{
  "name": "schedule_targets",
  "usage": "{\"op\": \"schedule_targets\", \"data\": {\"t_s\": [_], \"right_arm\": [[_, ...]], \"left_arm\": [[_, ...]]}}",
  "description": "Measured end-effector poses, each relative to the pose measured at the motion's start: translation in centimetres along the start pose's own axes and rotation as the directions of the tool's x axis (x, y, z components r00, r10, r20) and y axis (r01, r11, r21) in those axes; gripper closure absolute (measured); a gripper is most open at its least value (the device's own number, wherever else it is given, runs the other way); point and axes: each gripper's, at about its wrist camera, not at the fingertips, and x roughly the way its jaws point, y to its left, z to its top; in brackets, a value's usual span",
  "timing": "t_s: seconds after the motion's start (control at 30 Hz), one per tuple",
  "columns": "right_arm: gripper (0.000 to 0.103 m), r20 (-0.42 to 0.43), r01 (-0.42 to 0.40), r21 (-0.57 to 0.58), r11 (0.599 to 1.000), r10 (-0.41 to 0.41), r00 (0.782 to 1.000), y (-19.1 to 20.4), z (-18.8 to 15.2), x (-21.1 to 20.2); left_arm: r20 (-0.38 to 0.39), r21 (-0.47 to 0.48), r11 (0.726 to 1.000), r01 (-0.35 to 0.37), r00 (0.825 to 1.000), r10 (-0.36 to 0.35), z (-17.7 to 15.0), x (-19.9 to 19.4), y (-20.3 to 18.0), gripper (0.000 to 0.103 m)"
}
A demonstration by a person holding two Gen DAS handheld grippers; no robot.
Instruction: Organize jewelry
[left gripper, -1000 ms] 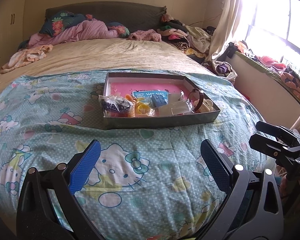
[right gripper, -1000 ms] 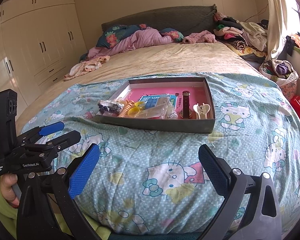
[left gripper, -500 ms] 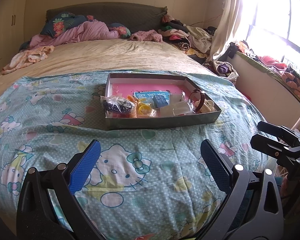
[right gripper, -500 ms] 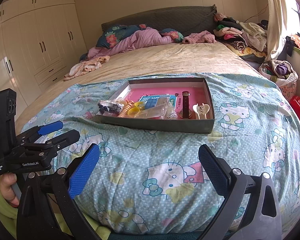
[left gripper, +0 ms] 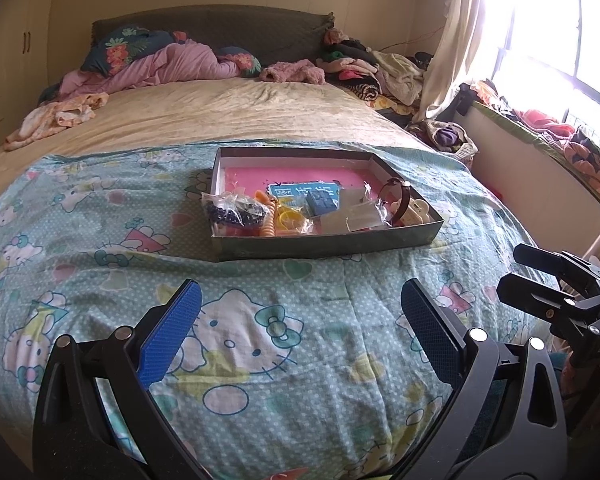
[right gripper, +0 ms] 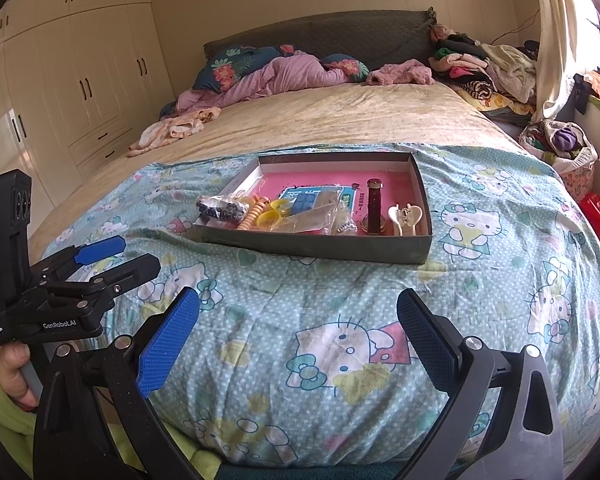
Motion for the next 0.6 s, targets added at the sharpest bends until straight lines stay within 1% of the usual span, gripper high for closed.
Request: {"op": "schedule_targets", "data": {"t_s": [0.27,0.5,0.6], "right_arm": [[0.005,-0.002,0.001,0.0,1.0,-0.001,1.0,0.04,0.02,0.05],[0.005,-0.007,0.001,-0.001,1.0,-0.001,1.0,0.0,-0.01,0.19],[0.004,-0.007,0.002,-0.001,1.0,-0.002,1.0,0.0,-0.01,0.2]], "left_arm": [[0.005,-0.004,1.0,0.003,1.0,-0.003,0.02,0.05,0.11,0.01],[-0.002,0.003,1.0,-0.01,1.0,0.01,-0.01,0.26,0.16,0.01],[-0.002,-0.004,1.0,0.002,1.0,-0.002,-0.01,0.24,0.19,0.01]]}}
